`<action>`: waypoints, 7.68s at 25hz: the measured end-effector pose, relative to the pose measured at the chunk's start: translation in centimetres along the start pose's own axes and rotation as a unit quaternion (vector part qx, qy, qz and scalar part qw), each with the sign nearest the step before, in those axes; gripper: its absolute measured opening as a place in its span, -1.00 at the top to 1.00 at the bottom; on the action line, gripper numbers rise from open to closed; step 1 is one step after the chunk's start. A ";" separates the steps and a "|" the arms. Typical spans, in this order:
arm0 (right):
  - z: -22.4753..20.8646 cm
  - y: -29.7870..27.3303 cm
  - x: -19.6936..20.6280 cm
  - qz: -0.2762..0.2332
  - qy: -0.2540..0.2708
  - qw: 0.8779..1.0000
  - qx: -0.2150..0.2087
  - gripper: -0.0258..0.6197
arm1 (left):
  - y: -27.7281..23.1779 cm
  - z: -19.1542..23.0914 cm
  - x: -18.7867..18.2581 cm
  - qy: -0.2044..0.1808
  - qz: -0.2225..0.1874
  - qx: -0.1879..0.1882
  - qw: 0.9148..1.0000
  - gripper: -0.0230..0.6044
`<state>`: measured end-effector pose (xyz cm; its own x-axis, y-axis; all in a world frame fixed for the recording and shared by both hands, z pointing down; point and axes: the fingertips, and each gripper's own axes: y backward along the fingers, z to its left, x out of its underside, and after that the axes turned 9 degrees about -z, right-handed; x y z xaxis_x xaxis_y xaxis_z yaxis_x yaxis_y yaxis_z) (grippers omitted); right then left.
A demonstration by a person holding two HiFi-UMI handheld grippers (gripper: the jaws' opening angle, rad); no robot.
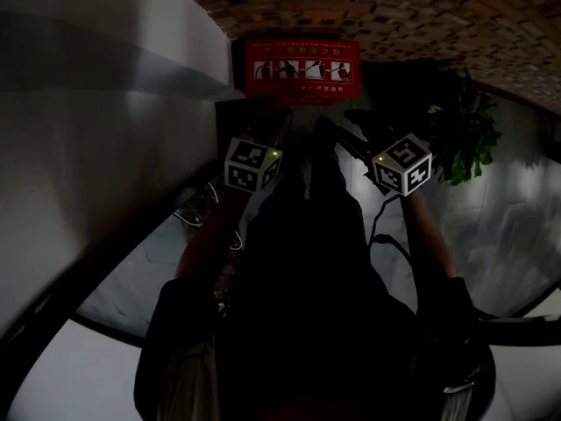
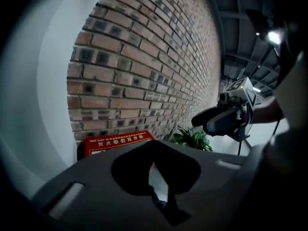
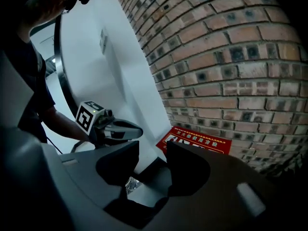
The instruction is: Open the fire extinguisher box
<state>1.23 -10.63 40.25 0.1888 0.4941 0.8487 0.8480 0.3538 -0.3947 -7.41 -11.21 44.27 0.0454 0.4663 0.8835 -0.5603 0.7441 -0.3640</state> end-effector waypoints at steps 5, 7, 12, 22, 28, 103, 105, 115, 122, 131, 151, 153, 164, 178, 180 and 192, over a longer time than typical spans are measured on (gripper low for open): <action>-6.0 -1.1 3.4 0.017 -0.065 0.997 0.028 0.31 | -3.6 1.0 5.6 0.017 0.059 -0.015 0.998 0.93; -8.7 -1.3 4.7 0.026 -0.075 0.996 0.049 0.30 | -5.0 1.5 7.8 0.025 0.079 -0.026 0.996 0.93; -14.0 -2.7 9.0 0.051 -0.096 0.990 0.087 0.24 | -8.8 2.7 12.6 0.045 0.121 -0.041 0.991 0.93; -16.9 -4.6 17.4 0.090 -0.213 0.969 0.087 0.15 | -13.3 3.3 18.2 0.034 0.175 -0.024 0.984 0.93; -16.6 -7.0 21.7 0.106 -0.262 0.955 0.091 0.15 | -14.3 4.5 22.1 0.072 0.201 -0.044 0.976 0.93; -18.3 -9.9 3.3 -0.112 -0.240 0.963 0.048 0.36 | -13.8 12.3 21.9 0.071 0.177 -0.092 0.977 0.93; -18.6 -9.9 2.9 -0.113 -0.235 0.964 0.049 0.36 | -13.8 12.3 21.8 0.071 0.176 -0.094 0.977 0.93; -19.9 -10.4 0.1 -0.141 -0.225 0.963 0.045 0.36 | -14.1 12.3 21.7 0.065 0.175 -0.090 0.978 0.93; -20.7 -10.5 -1.3 -0.153 -0.213 0.964 0.052 0.36 | -14.0 12.1 21.8 0.061 0.179 -0.077 0.979 0.93; -21.4 -11.1 -2.4 -0.163 -0.209 0.963 0.043 0.34 | -13.9 12.2 21.6 0.069 0.175 -0.078 0.979 0.93; -24.9 -12.0 -5.7 -0.226 -0.201 0.949 0.088 0.23 | -14.0 12.2 21.5 0.068 0.183 -0.062 0.979 0.93; -25.3 -11.6 -5.8 -0.230 -0.196 0.948 0.096 0.19 | -14.0 12.2 21.4 0.067 0.184 -0.063 0.979 0.93; -24.3 -10.5 -5.4 -0.216 -0.165 0.958 0.093 0.19 | -13.8 12.0 21.5 0.069 0.197 -0.061 0.976 0.93; -22.6 -10.0 -5.0 -0.214 -0.179 0.956 0.090 0.28 | -13.7 11.9 21.3 0.083 0.186 -0.087 0.975 0.93; -22.6 -10.0 -5.4 -0.213 -0.173 0.958 0.089 0.29 | -13.7 12.2 21.4 0.094 0.185 -0.094 0.974 0.93; -19.2 -11.5 -7.9 -0.201 -0.131 0.971 0.016 0.81 | -13.9 12.3 21.0 0.045 0.191 -0.038 0.980 0.93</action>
<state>-0.43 -33.86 44.86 -0.2904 0.4951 0.8189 0.8101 0.5826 -0.0649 -8.86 -17.58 71.53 -0.0812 0.7551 0.6506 -0.4875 0.5392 -0.6867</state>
